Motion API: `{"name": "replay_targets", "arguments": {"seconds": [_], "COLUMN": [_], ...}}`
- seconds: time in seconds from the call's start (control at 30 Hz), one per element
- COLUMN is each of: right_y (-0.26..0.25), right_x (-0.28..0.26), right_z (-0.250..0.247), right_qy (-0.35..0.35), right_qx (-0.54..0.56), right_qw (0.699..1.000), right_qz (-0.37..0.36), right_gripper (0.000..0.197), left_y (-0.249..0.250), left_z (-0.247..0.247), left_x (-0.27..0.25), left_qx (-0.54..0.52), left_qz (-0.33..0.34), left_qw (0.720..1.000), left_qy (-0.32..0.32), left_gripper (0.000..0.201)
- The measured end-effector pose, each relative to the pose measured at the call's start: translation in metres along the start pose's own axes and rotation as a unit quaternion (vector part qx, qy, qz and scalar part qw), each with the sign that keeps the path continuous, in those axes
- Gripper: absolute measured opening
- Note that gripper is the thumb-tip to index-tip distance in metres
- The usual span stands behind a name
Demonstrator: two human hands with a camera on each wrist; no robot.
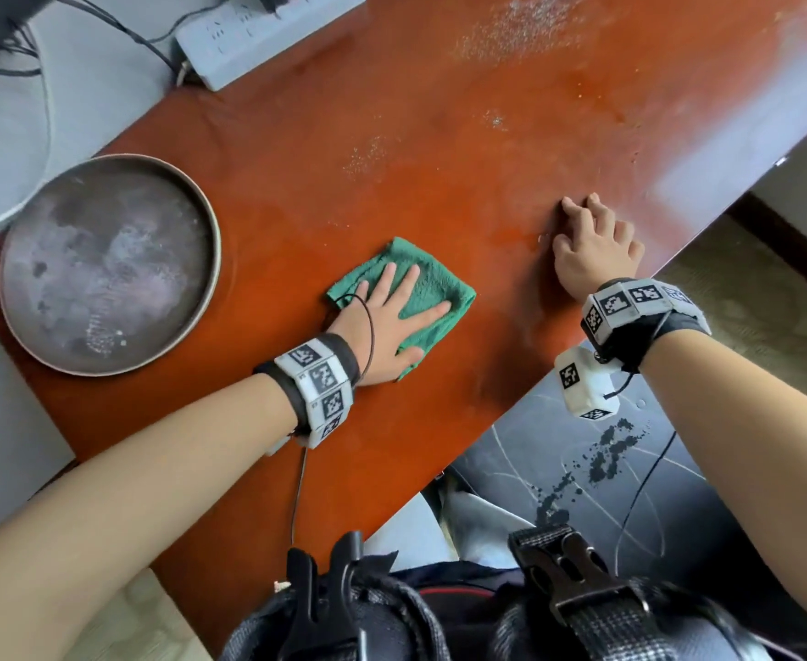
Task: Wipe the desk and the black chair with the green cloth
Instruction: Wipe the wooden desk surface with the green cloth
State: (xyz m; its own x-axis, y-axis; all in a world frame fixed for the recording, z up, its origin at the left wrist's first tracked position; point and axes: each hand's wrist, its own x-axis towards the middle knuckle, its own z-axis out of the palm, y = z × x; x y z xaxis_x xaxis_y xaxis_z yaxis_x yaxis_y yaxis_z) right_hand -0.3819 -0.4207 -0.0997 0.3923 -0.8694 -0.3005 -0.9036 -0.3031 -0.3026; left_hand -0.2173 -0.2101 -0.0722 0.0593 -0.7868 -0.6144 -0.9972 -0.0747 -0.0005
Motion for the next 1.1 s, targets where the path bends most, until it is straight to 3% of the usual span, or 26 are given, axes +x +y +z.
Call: {"name": "replay_targets", "arguments": {"seconds": [0.17,0.5,0.63,0.77,0.83,0.93,1.1], "right_y": [0.000,0.001,0.016,0.044,0.054,0.060,0.063], "right_x": [0.001,0.000,0.002,0.000,-0.002,-0.001,0.001], "right_z": [-0.001,-0.004,-0.014,-0.020,-0.020,-0.021,-0.025], "right_qy": [-0.004,-0.029,-0.059,0.015,0.026,-0.013,-0.031], "right_qx": [0.005,0.040,0.057,0.010,0.006,0.034,0.054], "right_qw": [1.000,0.999,0.995,0.992,0.993,0.996,0.995], "right_qz": [0.001,0.001,-0.057,-0.122,-0.113,-0.079,-0.078], "right_gripper": [0.048,0.049,0.049,0.049,0.048,0.048,0.049], "left_y": [0.008,0.020,0.033,0.063,0.079,0.101,0.127], "left_z": [0.017,0.025,0.019,0.009,0.004,-0.004,-0.023], "left_x": [-0.028,-0.037,-0.029,-0.012,-0.003,0.011,0.040], "left_qx": [0.026,0.029,0.042,0.050,0.037,0.016,-0.038], "left_qz": [0.035,0.037,0.089,0.122,0.120,0.103,0.040], "left_qw": [0.999,0.998,0.995,0.991,0.992,0.994,0.998], "left_qy": [-0.022,-0.028,-0.033,-0.033,-0.031,-0.019,-0.001], "left_gripper": [0.063,0.062,0.062,0.063,0.064,0.066,0.066]}}
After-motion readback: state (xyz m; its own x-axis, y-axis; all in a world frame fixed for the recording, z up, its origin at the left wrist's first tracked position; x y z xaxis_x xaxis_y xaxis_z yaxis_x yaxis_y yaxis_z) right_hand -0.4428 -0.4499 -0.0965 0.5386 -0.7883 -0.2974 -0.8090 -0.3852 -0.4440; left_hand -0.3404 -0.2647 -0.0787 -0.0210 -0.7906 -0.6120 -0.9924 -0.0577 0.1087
